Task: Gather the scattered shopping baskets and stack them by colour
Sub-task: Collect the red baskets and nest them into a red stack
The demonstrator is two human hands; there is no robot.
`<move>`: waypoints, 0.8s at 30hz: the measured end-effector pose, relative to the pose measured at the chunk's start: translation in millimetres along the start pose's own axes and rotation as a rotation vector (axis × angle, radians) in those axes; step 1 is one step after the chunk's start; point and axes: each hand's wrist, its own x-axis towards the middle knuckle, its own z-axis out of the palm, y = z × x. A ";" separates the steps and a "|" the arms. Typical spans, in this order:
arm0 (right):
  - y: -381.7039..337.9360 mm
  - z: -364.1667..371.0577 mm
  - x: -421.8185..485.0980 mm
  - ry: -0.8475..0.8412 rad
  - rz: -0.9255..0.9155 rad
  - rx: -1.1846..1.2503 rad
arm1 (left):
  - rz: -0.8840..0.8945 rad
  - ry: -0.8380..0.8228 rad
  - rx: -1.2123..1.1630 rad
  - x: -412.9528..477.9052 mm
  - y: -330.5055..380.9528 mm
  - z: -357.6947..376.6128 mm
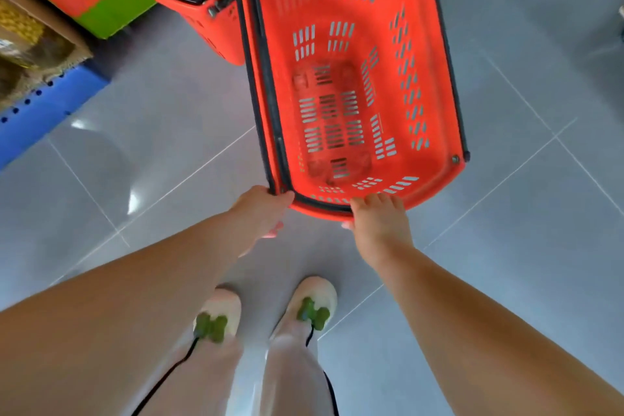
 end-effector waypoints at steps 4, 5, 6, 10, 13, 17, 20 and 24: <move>-57.8 12.2 -21.2 -0.029 0.003 0.109 | -0.144 0.124 -0.365 3.2 -25.9 2.1; -72.9 15.7 -27.9 -0.040 -0.004 0.150 | -0.159 0.180 -0.414 4.7 -32.9 -2.4; -85.5 19.0 -33.7 -0.049 -0.029 0.191 | -0.163 0.232 -0.451 6.6 -39.8 -9.6; -105.5 30.6 -53.4 -0.083 -0.172 0.326 | -0.137 0.301 -0.448 17.3 -71.2 -61.6; -92.7 35.4 -65.4 -0.098 -0.255 0.125 | -0.079 0.353 -0.505 25.3 -88.9 -115.5; -111.0 37.5 -71.9 -0.110 -0.426 -0.138 | 0.015 0.392 -0.731 21.4 -93.6 -179.7; -154.6 30.6 -64.3 0.005 -0.393 -0.153 | 0.012 0.356 -0.671 10.5 -105.7 -207.0; -218.4 31.3 -59.0 0.138 -0.351 -0.082 | -0.004 0.281 -0.657 -5.2 -139.6 -221.1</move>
